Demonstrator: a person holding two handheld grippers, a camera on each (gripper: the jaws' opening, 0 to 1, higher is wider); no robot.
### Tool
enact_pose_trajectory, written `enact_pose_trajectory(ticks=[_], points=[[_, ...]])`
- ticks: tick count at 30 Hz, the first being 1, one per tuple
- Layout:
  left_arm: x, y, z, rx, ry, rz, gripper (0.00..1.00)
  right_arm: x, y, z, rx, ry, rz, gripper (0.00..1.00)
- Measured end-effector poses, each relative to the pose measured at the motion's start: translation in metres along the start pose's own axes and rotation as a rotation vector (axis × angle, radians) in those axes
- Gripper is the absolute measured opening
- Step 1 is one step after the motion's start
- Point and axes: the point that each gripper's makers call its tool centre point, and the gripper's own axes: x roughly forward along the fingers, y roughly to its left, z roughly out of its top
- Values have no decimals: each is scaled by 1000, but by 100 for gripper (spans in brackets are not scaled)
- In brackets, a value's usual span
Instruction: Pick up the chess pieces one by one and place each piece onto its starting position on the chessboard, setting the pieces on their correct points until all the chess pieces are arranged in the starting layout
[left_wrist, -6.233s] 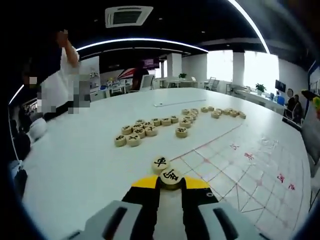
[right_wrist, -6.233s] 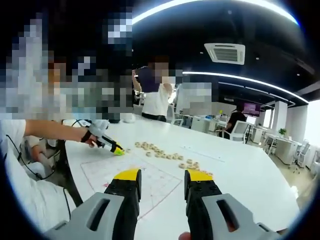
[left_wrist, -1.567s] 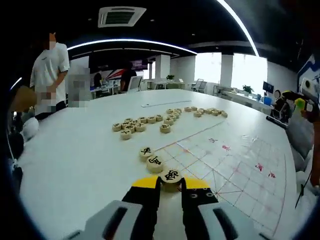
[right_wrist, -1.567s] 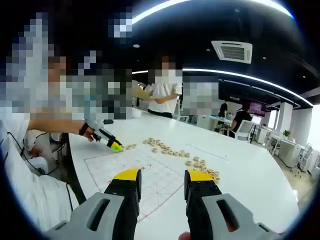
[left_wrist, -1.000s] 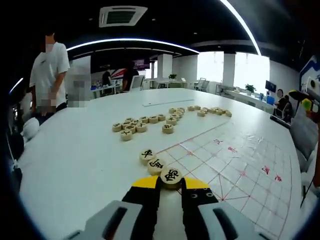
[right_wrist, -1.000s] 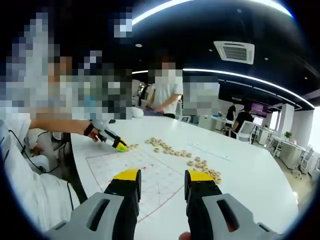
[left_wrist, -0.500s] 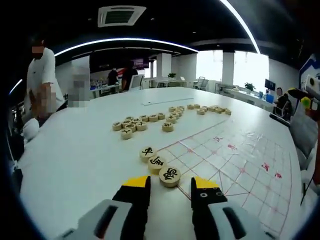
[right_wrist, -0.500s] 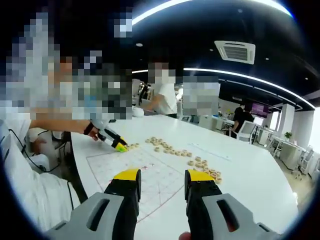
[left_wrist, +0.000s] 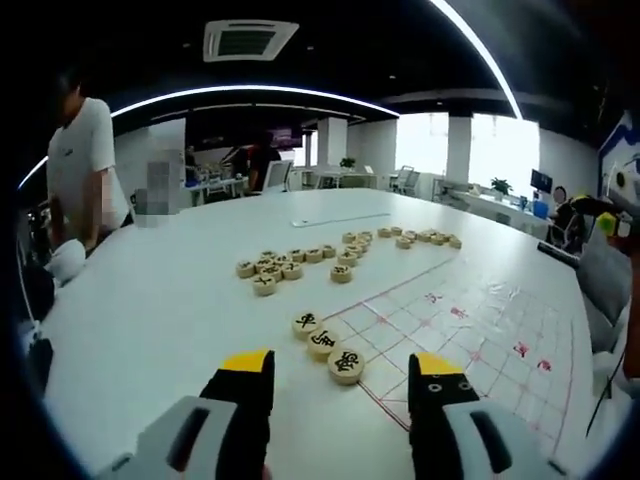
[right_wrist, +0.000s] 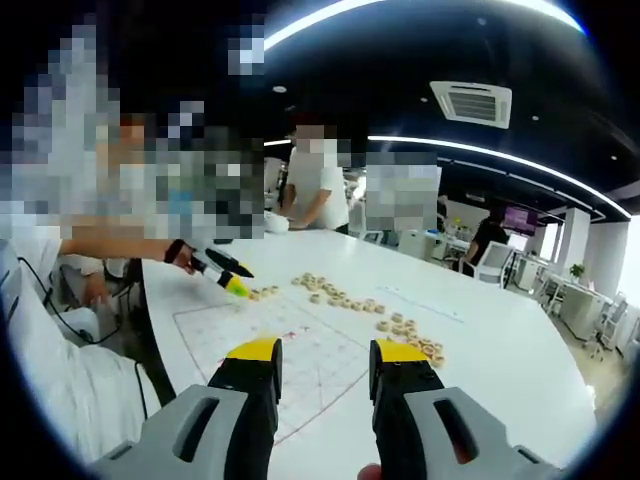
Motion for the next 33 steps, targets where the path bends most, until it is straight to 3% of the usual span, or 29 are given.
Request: enact_pose_trajectory(ticks=[10, 17, 28, 33], points=[[4, 18, 15, -13, -31, 38, 54, 1, 1, 0, -4, 2, 4, 36], [15, 43, 29, -3, -46, 95, 53, 2, 1, -1, -3, 5, 4, 36], [46, 68, 30, -2, -26, 158, 46, 6, 0, -3, 0, 12, 4, 36], [66, 88, 30, -18, -20, 203, 44, 7, 0, -3, -4, 11, 5, 36]])
